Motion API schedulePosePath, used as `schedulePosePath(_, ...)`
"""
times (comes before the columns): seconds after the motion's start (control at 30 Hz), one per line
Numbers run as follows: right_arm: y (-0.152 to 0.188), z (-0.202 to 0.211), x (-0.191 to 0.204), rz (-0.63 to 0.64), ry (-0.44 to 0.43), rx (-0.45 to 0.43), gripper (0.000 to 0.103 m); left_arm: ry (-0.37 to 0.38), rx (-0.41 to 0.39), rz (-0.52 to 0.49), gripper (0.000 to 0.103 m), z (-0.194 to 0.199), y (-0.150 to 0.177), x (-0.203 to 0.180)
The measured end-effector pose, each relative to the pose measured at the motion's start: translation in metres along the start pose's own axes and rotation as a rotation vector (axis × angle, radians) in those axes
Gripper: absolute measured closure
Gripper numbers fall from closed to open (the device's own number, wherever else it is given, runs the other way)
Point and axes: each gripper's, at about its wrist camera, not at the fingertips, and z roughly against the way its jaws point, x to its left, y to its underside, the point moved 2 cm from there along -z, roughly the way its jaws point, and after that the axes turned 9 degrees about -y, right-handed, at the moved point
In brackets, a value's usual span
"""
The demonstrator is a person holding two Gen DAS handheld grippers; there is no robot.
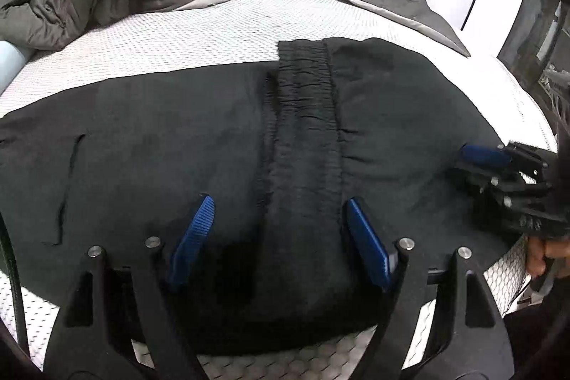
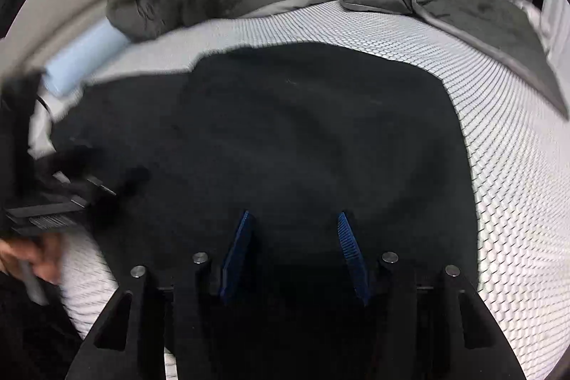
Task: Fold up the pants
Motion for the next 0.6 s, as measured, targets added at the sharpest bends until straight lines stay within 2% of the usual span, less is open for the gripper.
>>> schedulePosePath(0.1,0.003,0.012,-0.023,-0.024,0.192,-0.018,0.052,0.004,-0.004,-0.005,0.025,0.003,0.005,0.005)
schedulePosePath(0.13,0.006,0.016,-0.033,-0.051,0.199,-0.027,0.052,0.001,-0.009,-0.009,0.025,0.005,0.007,0.005)
schedulePosePath(0.2,0.009,0.022,-0.041,-0.090,0.146,-0.045,0.050,0.005,-0.023,-0.013,0.025,0.014,0.007,0.006)
schedulePosePath(0.27,0.009,0.029,-0.040,-0.084,0.128,-0.066,0.042,0.011,-0.042,0.011,0.025,0.028,0.008,0.016)
schedulePosePath(0.3,0.009,0.031,-0.039,-0.080,0.118,-0.077,0.033,0.009,-0.062,0.040,0.025,0.038,0.008,0.024)
schedulePosePath(0.33,0.007,0.033,-0.036,-0.079,0.094,-0.091,0.025,0.012,-0.081,0.076,0.025,0.048,0.009,0.033)
schedulePosePath(0.4,0.004,0.038,-0.030,-0.091,0.051,-0.122,0.024,0.013,-0.112,0.155,0.022,0.064,0.017,0.058)
schedulePosePath(0.5,0.000,0.043,-0.030,-0.144,-0.025,-0.151,0.014,-0.044,-0.122,0.309,0.018,0.077,0.037,0.108)
schedulePosePath(0.6,0.006,0.046,-0.025,-0.182,-0.078,-0.173,0.009,-0.111,-0.090,0.467,0.014,0.074,0.058,0.152)
